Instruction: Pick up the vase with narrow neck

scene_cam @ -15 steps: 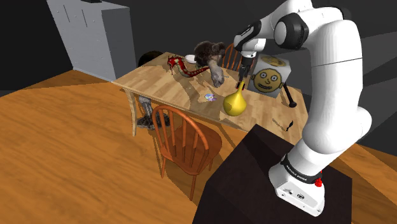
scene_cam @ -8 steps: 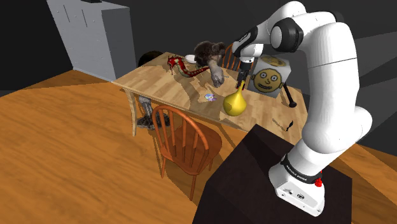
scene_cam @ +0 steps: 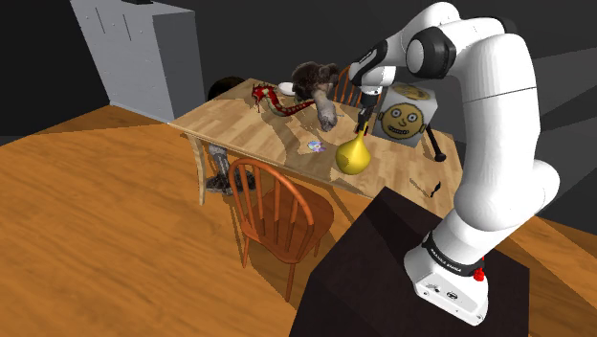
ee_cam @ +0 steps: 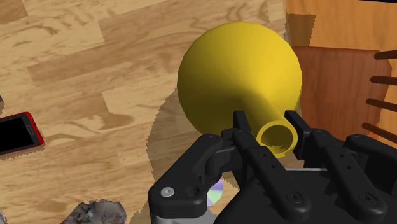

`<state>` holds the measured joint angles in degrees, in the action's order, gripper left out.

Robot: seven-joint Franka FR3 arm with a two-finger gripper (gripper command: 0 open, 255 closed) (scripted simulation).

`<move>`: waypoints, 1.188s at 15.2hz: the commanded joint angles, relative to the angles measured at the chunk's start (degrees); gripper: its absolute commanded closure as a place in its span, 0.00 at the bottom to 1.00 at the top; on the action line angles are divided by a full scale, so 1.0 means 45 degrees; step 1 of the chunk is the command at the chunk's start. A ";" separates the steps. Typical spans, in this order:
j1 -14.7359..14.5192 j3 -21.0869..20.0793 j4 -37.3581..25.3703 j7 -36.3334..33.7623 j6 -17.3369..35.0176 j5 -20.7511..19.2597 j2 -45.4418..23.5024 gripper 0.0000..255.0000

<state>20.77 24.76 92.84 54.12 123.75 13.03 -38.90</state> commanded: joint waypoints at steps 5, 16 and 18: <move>-0.0061 0.0092 -0.0056 -0.0044 -0.0345 -0.0117 0.0291 1.00; -0.0234 0.0387 -0.0504 -0.0196 -0.1706 -0.0525 0.1256 1.00; -0.0248 0.0413 -0.0571 -0.0210 -0.1856 -0.0565 0.1345 1.00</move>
<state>19.70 26.50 90.17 53.15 115.59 10.62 -33.24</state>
